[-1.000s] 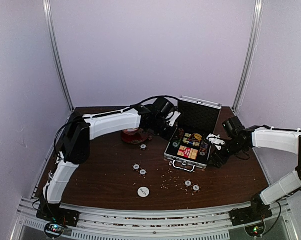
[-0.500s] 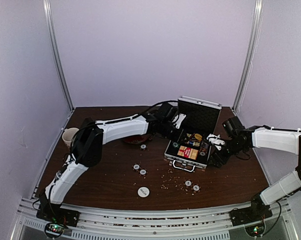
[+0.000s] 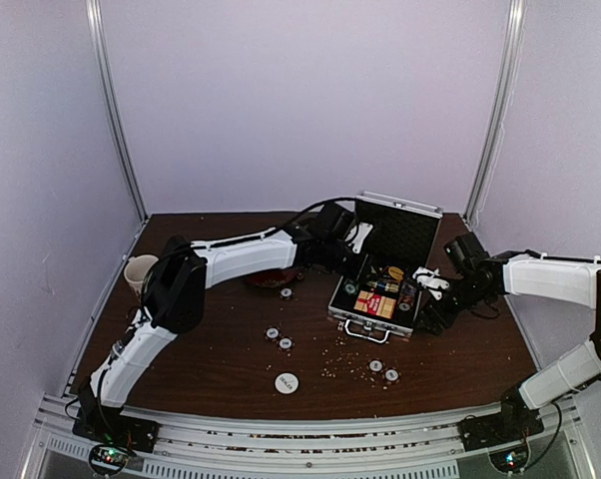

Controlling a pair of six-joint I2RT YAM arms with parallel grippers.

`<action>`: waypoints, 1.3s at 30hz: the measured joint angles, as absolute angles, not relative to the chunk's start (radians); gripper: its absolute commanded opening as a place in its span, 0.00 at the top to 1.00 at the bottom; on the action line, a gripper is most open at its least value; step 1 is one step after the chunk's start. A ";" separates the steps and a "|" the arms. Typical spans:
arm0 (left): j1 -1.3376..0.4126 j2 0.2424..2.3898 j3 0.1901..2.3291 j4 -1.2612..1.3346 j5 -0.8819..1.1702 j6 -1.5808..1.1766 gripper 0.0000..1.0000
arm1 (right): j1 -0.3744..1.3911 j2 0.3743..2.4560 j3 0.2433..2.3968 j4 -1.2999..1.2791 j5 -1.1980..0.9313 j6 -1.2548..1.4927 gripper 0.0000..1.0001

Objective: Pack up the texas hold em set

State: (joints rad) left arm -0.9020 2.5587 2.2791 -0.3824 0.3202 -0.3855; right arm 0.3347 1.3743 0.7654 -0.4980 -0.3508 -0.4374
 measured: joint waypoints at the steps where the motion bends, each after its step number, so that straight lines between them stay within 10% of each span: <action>1: -0.902 2.541 2.255 -0.381 0.316 -0.379 0.59 | 0.335 1.374 0.765 -0.499 -0.351 -0.438 0.21; 17: -0.839 2.140 1.877 -0.500 -0.006 -0.290 0.65 | 0.335 1.345 0.807 -0.527 -0.412 -0.450 0.24; 39: -0.777 1.755 1.377 -0.515 -0.231 -0.385 0.44 | 0.667 1.702 1.306 -0.468 -0.372 -0.366 0.28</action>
State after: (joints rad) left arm -0.7773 1.7554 1.3769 -0.5148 -0.2306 -0.3851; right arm 0.6666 1.7020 1.3060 -0.4679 -0.3721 -0.3664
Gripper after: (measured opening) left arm 0.557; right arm 0.726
